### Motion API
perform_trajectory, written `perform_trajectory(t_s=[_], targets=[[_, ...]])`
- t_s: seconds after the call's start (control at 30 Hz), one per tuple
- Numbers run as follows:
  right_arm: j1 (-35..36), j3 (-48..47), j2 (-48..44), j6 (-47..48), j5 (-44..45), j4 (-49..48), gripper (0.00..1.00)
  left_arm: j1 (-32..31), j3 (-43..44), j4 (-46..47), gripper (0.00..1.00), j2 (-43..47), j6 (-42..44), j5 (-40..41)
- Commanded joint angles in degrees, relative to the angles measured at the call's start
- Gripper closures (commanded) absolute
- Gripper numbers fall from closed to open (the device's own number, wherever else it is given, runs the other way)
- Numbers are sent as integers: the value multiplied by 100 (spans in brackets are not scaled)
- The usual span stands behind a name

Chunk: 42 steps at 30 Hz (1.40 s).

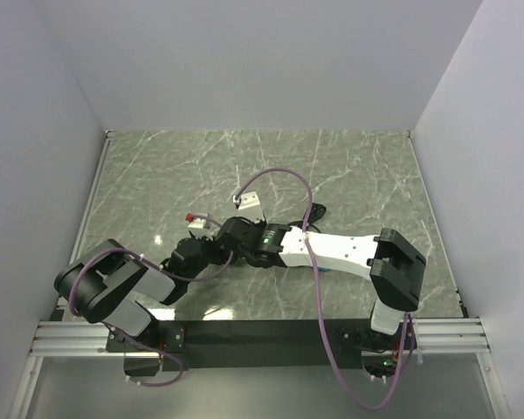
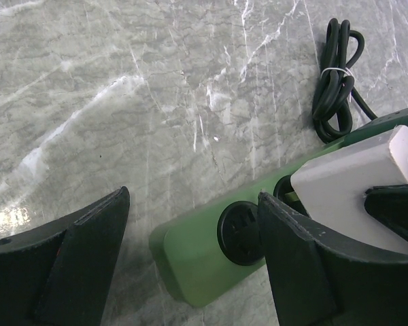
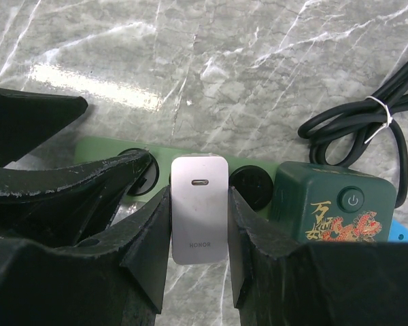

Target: Insert the plug

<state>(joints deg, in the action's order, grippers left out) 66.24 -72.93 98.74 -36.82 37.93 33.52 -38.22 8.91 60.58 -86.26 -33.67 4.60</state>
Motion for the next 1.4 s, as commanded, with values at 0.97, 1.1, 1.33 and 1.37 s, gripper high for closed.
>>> perform_trajectory(t_s=[0.97,1.1,1.33,1.37], targets=[[-216,-90,295,105,-400,-196,100,16,-21,332,19,21,45,-82],[-234,-55,409,149,-646,-293,100,16,-12,349,19,4,54,-82],[-234,-55,594,-18,-866,-57,100,16,32,341,20,-49,80,-109],[-243,-46,603,-62,-867,-4,100,16,41,332,20,-58,80,-109]])
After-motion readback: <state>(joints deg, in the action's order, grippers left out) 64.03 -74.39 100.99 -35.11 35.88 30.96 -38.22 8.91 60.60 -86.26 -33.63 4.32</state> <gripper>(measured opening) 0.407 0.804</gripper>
